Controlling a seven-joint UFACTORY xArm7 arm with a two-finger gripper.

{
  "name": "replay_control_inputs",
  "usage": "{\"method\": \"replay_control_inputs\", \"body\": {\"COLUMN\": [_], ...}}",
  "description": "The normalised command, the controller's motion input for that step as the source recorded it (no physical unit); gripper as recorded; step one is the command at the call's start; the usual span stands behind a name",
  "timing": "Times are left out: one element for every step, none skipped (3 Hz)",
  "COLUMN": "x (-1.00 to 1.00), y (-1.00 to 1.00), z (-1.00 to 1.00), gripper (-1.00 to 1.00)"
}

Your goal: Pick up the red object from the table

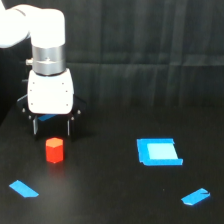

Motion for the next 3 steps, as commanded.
{"method": "replay_control_inputs", "body": {"x": [0.19,0.11,0.28], "y": [-0.94,-0.80,-0.59], "z": [-0.19,-0.20,-0.19], "gripper": [0.99,0.98,0.99]}}
